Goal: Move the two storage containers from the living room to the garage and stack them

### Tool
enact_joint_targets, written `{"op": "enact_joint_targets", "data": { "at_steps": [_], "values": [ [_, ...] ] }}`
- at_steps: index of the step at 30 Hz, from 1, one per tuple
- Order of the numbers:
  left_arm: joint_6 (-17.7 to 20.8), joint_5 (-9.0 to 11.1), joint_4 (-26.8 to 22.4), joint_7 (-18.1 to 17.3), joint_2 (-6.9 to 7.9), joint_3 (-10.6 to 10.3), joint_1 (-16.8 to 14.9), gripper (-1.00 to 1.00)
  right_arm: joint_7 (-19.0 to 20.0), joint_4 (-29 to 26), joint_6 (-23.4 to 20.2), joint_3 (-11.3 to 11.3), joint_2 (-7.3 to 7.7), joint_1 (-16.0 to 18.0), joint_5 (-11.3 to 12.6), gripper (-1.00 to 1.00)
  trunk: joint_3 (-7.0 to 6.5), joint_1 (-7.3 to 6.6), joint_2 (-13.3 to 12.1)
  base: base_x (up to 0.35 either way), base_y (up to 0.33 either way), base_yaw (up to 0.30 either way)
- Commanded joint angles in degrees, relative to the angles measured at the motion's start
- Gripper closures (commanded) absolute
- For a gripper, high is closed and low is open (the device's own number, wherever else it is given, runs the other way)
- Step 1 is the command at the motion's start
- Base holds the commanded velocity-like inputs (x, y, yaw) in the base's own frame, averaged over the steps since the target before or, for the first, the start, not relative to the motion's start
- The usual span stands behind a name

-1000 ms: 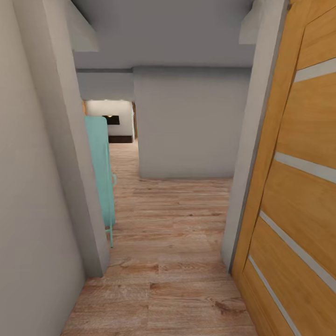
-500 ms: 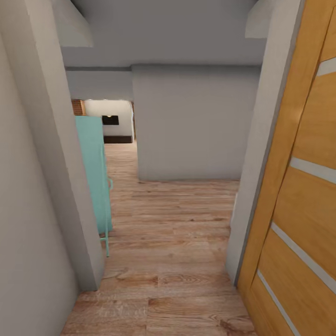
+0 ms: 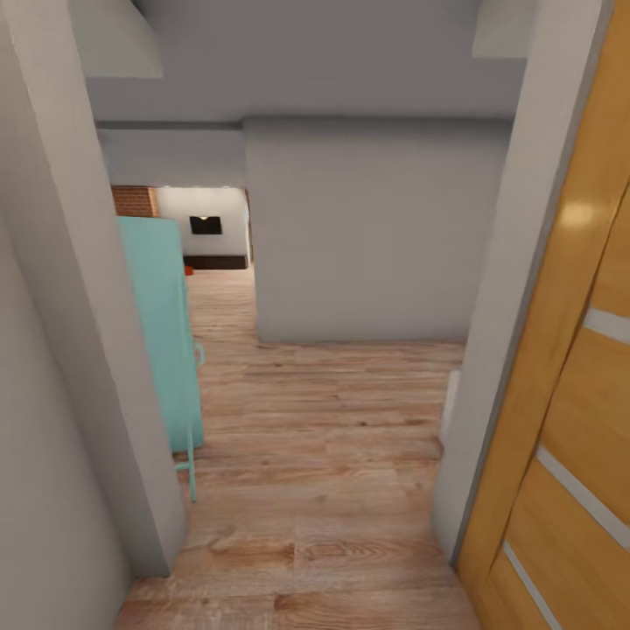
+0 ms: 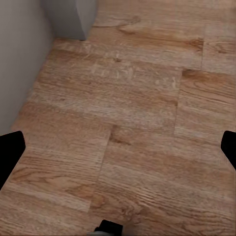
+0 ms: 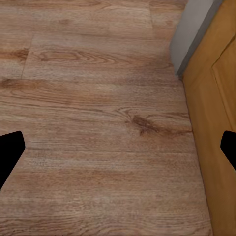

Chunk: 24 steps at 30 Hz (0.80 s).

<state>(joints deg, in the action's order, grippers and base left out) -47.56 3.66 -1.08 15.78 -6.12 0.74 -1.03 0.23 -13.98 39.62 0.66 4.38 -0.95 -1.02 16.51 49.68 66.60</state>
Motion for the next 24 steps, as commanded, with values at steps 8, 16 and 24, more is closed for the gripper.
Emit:
{"op": "enact_joint_targets", "data": {
  "at_steps": [8, 16, 24],
  "values": [
    [7.91, 0.36, -4.51, -5.0, 0.32, -1.0, -0.03, -1.0, -0.26, -0.09, 0.02, -0.07, 0.01, -0.02, 0.15, -1.0, 0.06, 0.04, 0.03, 0.329, 0.0, 0.0],
    [5.45, 0.09, -3.54, -6.1, -0.17, -1.81, -0.03, -1.0, -0.6, -0.09, 0.0, -0.29, 0.01, -0.02, 0.38, -1.0, 0.06, 0.04, 0.03, 0.297, 0.0, 0.0],
    [-1.37, -0.43, -0.62, -6.12, 0.16, -1.9, -0.03, -1.0, -0.66, -0.09, -0.02, -0.31, 0.01, -0.02, 0.4, -1.0, 0.06, 0.04, 0.03, 0.293, 0.0, 0.0]
  ]
}}
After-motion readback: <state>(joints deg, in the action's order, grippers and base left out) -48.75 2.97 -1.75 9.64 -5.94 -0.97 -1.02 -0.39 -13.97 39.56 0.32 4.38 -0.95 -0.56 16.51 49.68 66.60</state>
